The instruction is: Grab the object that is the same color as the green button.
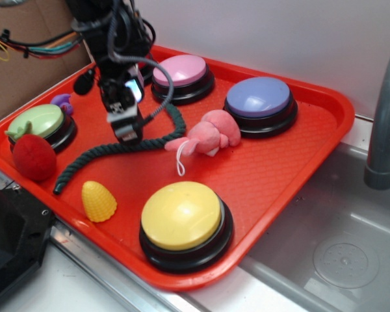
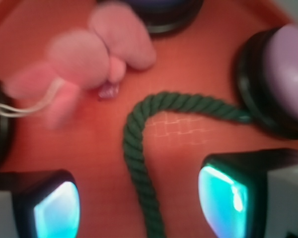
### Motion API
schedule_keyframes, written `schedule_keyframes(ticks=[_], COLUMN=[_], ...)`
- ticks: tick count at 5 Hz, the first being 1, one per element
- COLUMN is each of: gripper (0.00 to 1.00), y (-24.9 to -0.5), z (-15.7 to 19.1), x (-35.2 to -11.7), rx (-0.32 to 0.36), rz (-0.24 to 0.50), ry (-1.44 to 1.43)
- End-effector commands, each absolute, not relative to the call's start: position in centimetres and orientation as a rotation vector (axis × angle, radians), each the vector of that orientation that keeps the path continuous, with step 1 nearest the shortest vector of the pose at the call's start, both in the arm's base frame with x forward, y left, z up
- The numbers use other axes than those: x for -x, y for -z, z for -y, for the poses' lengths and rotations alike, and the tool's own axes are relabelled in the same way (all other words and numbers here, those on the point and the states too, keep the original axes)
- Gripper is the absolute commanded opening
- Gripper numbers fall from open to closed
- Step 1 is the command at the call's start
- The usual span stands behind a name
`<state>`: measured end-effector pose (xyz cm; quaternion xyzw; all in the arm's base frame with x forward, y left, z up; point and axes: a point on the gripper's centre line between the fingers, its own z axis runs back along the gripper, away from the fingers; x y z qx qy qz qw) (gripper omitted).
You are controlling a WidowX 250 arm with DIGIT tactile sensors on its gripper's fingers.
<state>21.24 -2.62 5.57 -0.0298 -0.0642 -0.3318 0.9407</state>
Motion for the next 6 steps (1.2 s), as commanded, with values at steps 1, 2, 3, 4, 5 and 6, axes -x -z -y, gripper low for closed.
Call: schedule_keyframes(ticks=[1, 2, 3, 4, 5, 6], gripper=[1.00, 1.00, 0.94, 0.00, 0.00, 0.00], y=[-2.9, -2.1, -2.0, -1.7, -1.7, -1.9], z=[3.0, 3.8, 3.9, 4.1, 3.9, 3.8], x=[-22.3, -22.0, -22.0, -22.0, -22.2, -22.2], rx=[0.027, 0.023, 0.020, -0.037, -0.031, -0.042], rz=[0.116, 0.121, 0.119, 0.101, 0.097, 0.095], ry=[0.695, 0.751, 0.773, 0.821, 0.800, 0.821])
